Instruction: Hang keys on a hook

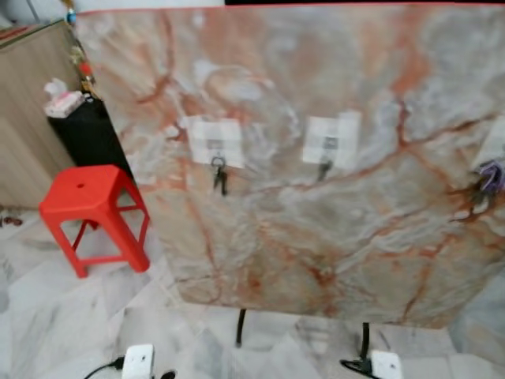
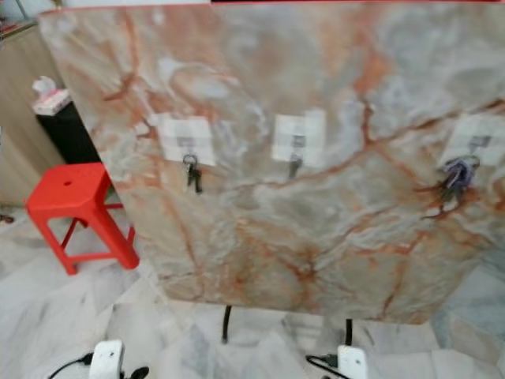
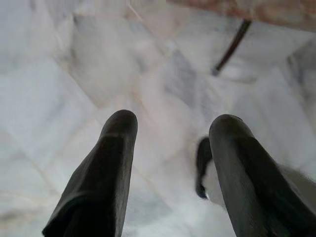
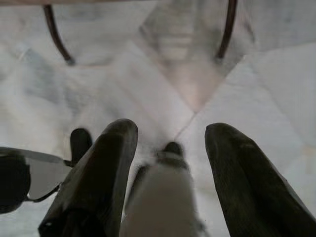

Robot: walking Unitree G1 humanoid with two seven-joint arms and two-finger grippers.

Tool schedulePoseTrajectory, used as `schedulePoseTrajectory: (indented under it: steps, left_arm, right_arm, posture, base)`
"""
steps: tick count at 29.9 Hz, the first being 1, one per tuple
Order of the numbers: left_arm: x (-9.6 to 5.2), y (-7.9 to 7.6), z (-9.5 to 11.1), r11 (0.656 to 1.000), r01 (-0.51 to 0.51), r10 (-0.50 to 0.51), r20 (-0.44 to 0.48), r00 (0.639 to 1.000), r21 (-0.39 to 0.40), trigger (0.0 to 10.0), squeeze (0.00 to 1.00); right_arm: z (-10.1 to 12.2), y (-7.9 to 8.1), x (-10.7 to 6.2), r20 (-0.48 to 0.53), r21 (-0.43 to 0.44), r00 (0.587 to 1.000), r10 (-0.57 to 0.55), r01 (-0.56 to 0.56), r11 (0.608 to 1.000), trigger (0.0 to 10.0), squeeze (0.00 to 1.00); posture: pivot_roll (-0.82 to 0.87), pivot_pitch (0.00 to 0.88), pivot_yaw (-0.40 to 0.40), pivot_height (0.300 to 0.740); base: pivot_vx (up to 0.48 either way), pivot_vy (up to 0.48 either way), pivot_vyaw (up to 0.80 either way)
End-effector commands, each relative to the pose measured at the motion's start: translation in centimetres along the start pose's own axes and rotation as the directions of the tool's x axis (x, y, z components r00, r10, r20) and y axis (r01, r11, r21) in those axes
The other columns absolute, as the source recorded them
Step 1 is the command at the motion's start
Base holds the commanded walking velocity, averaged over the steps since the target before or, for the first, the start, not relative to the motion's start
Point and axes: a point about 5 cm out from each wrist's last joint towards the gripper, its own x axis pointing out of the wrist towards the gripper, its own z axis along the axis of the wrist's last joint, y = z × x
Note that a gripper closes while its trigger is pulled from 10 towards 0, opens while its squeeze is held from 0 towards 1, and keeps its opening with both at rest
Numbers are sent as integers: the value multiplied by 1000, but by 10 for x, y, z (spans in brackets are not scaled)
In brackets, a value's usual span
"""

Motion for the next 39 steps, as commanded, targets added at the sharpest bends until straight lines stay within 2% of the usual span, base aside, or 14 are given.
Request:
schedulePoseTrajectory:
  steps: [1, 10, 12, 14, 17, 24, 39]
  left_arm:
    - [-1, -3, -7, 1000, 0, 0, -24, 1000, -31, 10000, 0]
    - [-2, -4, -10, 999, 0, -2, -30, 1000, -44, 10000, 0]
    - [-2, -5, -11, 999, 1, -3, -33, 999, -49, 10000, 0]
    - [-2, -5, -11, 999, 0, -2, -33, 999, -50, 10000, 0]
    - [-2, -5, -11, 999, 1, -3, -33, 999, -50, 10000, 0]
    - [-3, -4, -14, 999, -4, 1, -51, 999, -52, 10000, 0]
    - [-4, -4, -18, 999, -3, 0, -64, 998, -48, 10000, 0]
  right_arm:
    - [-6, -10, -2, -20, -24, 1000, -20, 20, 1000, 10000, 0]
    - [-4, -4, -1, -6, -143, 1000, 16, -16, 990, 10000, 0]
    - [-5, 5, -1, -11, -221, 999, 33, -34, 975, 10000, 0]
    - [-7, 8, -1, -13, -199, 999, 33, -35, 979, 10000, 0]
    - [-7, 12, 0, -16, -216, 999, 40, -43, 976, 10000, 0]
    - [-5, 18, 0, -20, -214, 999, 43, -46, 976, 10000, 0]
    - [-1, 14, 1, -8, -207, 999, 41, -42, 977, 10000, 0]
  posture:
    - [97, 32, 24, 740]
    - [95, 40, 19, 740]
    - [99, 44, 16, 740]
    - [99, 46, 15, 740]
    - [99, 48, 16, 740]
    - [102, 53, 13, 740]
    - [108, 60, 10, 740]
  base:
    - [0, 472, 0]
    - [0, 477, 0]
    - [0, 478, 800]
    - [0, 476, 800]
    - [0, 471, 681]
    - [0, 463, 0]
    - [0, 453, 0]
